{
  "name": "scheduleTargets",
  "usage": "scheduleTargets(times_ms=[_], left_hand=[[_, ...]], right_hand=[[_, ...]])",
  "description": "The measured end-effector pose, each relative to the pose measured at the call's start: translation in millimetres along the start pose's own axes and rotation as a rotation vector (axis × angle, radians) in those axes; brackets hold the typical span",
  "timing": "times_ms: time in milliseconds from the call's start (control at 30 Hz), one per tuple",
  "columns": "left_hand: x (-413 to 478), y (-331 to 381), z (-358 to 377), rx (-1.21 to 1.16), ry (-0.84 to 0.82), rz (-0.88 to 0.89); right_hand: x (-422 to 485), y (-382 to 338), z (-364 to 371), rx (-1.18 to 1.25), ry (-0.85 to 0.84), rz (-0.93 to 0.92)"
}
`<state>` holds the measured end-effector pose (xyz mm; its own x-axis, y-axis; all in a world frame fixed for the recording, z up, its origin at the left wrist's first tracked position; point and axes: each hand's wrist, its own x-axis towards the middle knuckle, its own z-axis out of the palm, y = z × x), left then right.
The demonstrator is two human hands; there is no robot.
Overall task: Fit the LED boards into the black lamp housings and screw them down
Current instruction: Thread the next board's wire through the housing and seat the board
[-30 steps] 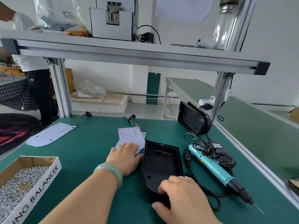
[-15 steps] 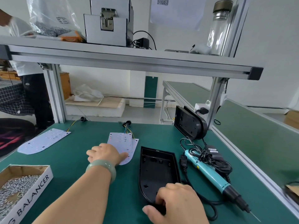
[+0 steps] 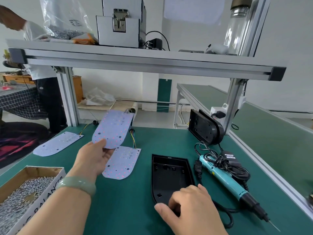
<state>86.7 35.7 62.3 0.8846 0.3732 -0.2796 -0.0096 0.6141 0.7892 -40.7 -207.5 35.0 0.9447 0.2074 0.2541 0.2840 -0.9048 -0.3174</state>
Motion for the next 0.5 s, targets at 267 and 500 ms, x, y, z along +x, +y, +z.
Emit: scheduleTargets(times_ms=[267, 500], left_hand=[[-66, 6, -29, 0.183, -0.64, 0.039], [-76, 0, -26, 0.501, -0.701, 0.251]], right_hand=[[34, -31, -24, 1.076, 0.111, 0.131], [64, -57, -29, 1.094, 0.234, 0.107]])
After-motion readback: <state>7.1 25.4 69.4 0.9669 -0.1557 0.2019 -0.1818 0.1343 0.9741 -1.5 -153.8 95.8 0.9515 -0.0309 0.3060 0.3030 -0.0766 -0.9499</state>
